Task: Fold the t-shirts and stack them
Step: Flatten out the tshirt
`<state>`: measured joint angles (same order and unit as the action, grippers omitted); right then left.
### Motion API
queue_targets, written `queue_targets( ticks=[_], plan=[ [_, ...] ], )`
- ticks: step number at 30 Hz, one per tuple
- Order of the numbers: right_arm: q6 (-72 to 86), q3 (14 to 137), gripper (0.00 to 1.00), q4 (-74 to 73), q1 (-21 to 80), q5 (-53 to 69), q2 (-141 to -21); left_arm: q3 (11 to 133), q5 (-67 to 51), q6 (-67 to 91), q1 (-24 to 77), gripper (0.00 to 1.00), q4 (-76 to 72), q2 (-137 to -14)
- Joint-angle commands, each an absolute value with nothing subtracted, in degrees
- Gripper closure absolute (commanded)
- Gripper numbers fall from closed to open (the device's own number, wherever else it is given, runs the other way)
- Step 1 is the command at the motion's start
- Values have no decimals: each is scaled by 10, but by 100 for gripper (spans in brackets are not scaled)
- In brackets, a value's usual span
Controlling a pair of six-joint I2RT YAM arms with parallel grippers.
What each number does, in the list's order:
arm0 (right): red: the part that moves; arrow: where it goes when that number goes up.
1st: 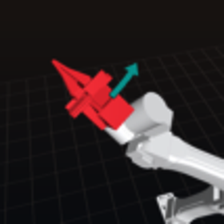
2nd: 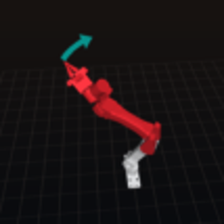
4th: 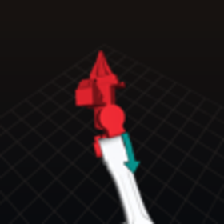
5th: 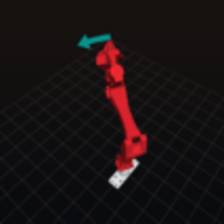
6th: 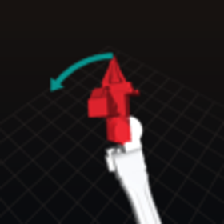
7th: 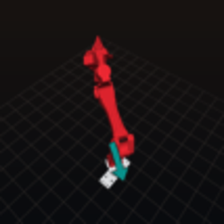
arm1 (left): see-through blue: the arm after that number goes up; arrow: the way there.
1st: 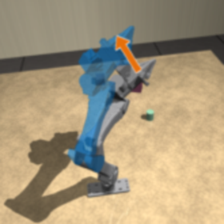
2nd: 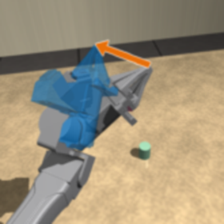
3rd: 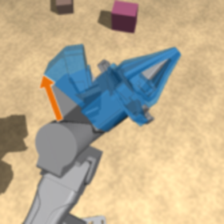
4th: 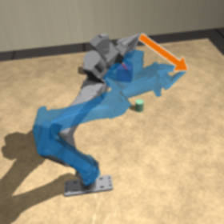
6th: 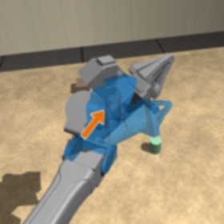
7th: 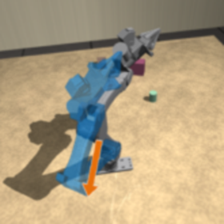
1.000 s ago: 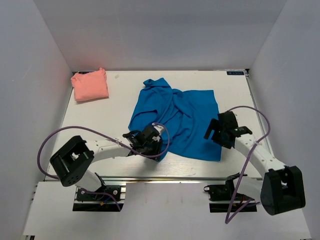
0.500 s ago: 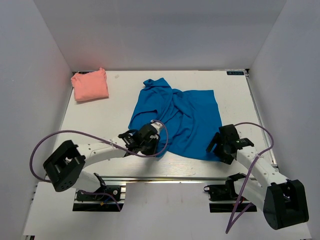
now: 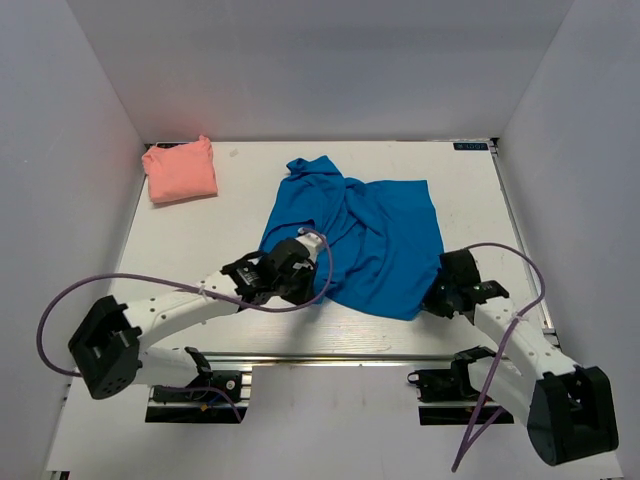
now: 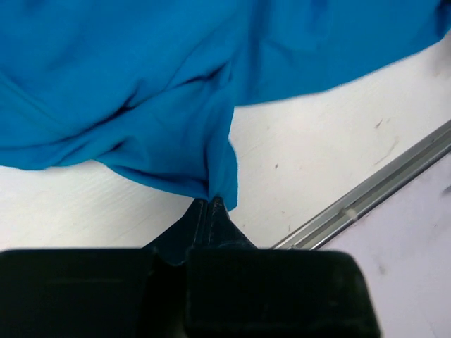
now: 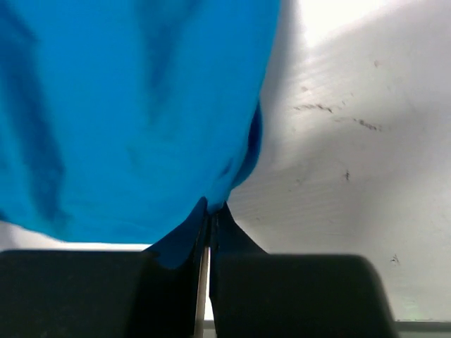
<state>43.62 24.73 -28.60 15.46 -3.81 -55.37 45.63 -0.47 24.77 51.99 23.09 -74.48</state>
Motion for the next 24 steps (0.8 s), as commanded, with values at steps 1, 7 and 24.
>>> queue_targets(
  ticks=[1,7,24],
  plan=[
    [417,301,100,-268,157,-48,-509,511,63,240,522,100,265,-686],
    [382,411,100,-276,156,-151,-432,601,175,235,517,99,298,-636],
    [282,719,100,-263,157,-490,-418,868,604,201,512,100,399,-625]
  ],
)
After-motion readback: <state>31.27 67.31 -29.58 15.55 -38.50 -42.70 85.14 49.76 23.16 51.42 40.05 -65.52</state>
